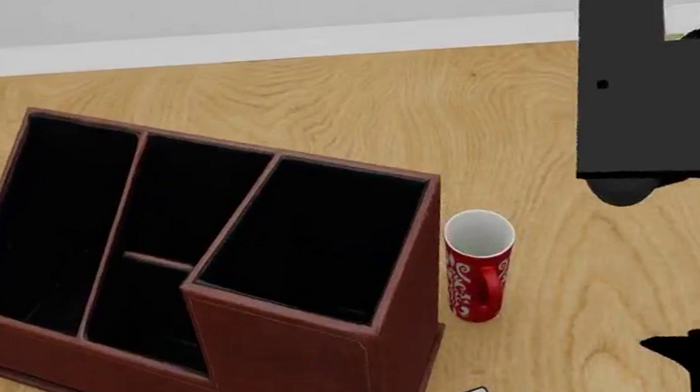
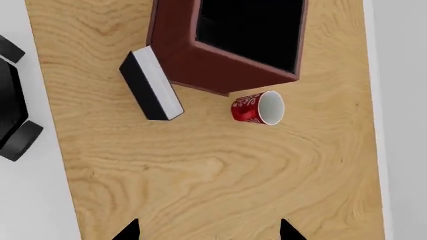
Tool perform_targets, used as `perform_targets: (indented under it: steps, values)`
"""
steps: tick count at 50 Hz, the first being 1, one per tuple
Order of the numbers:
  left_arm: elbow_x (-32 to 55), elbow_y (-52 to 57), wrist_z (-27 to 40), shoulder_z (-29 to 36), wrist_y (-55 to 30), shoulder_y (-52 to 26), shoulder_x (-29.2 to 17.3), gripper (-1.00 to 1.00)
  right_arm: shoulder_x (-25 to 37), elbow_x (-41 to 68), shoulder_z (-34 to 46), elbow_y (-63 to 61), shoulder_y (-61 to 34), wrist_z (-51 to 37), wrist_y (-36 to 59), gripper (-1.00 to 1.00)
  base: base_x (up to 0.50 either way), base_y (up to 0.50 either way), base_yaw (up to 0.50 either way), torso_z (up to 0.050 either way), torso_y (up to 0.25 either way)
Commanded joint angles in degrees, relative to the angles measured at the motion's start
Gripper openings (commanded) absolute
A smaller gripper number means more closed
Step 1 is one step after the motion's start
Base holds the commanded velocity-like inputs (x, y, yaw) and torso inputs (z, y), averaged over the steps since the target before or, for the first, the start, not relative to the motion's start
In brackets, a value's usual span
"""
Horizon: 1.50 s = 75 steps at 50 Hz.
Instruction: Pick up the book and place it in the right compartment of the caddy.
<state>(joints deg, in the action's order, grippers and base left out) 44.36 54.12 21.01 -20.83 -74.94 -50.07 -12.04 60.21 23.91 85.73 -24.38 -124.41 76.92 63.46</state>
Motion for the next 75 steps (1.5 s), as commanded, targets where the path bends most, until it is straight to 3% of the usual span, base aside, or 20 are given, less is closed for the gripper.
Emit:
perform_targets:
  steps: [1, 24, 45, 75]
  values:
    - [0.8, 0.0, 0.7, 0.3, 0.5, 0.3, -0.6, 1.00, -0.5, 0.6, 3.1, 0.2, 3.9, 0.9, -3.5, 1.00, 0.00, 0.00, 0.00, 0.000, 0.000]
    - [2.8, 0.1, 2.5, -0.4, 0.8, 1.1, -2.1, 1.00, -5.5, 3.4, 1.9, 6.2, 15.9, -7.1, -12.2, 1.00, 0.00, 0.00, 0.00, 0.000, 0.000]
    - [4.2, -0.1, 4.0, -0.5, 1.5, 1.7, -3.4, 1.00, -6.2, 5.1, 0.8, 8.2, 23.7, -13.3, -18.1, 1.00, 0.00, 0.00, 0.00, 0.000, 0.000]
    - [6.5, -0.3, 6.4, -0.1, 2.1, 1.5, -4.8, 1.00, -8.1, -2.0, 2.0, 14.8, 31.6, -18.6, -34.8, 1.00, 0.00, 0.00, 0.00, 0.000, 0.000]
